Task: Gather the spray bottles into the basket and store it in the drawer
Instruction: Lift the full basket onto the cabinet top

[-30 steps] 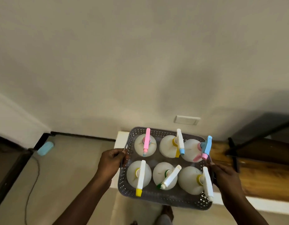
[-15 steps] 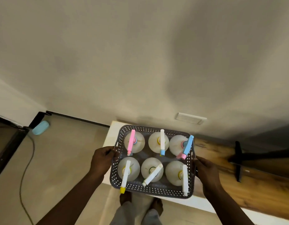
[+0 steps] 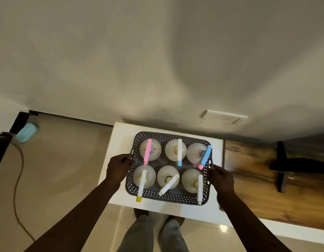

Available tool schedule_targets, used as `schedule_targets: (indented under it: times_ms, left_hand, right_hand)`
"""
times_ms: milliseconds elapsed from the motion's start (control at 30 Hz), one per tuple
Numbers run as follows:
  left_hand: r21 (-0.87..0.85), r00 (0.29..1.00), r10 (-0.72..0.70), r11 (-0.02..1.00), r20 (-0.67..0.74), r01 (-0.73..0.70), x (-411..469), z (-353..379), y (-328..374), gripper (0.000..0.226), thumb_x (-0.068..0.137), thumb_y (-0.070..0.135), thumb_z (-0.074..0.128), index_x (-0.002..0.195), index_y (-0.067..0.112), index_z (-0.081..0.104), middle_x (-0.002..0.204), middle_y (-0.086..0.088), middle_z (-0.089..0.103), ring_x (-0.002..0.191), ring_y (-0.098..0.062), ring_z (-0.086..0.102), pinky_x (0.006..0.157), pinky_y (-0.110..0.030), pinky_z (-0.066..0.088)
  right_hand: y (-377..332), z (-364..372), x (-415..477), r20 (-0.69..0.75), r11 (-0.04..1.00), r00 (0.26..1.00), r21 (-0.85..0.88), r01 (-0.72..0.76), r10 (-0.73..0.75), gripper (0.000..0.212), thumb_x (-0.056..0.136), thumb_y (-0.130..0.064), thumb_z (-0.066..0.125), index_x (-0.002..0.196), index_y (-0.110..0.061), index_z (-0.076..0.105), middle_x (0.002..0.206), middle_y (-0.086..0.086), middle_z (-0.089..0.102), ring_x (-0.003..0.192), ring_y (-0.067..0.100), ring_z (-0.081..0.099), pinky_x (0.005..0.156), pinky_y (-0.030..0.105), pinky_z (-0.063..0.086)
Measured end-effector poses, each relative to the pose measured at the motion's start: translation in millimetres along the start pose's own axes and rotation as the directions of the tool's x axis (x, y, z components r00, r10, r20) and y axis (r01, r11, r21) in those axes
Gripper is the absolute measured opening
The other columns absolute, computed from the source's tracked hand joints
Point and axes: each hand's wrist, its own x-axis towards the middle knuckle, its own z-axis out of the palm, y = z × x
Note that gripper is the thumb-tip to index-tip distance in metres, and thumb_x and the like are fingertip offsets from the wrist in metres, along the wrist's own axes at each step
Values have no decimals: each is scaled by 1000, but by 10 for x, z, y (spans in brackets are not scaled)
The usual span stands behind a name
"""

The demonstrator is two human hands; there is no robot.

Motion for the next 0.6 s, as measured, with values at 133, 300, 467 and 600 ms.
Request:
schedule_targets:
  times_ms: [133,300,467,600]
  left_hand:
    - [13,1000,-19,1000,11,19,232,78,-89,30,84,30,62,68,50,78,71,10,78,76,-24,70,78,-41,55]
    - [58,999,-43,997,-3,44,436,130,-205,54,98,10,61,66,51,78,69,12,78,79,-24,71,80,-39,56]
    - [61,998,-59,996,-3,59,494,161,-234,34,99,8,63,78,32,77,84,-8,79,87,-34,72,85,-47,57]
    - [78,998,-58,995,11,57,510,193,-256,30,99,7,62,83,28,77,85,-6,77,88,-31,72,88,-46,57]
  right_hand:
    - [145,146,199,11,999,999,17,-43,43,20,102,-8,61,108,-12,80,90,13,78,81,25,66,81,40,55]
    - [218,254,276,-4,998,998,26,-58,58,20,103,-8,61,111,-11,79,94,11,79,84,24,68,80,37,56]
    - [282,290,311,-20,998,998,7,-58,58,23,103,-11,62,121,-8,77,100,10,79,89,24,70,86,39,58]
    - [324,296,341,-27,998,998,18,-58,58,22,103,-10,62,120,-10,77,95,5,79,86,22,70,80,34,59]
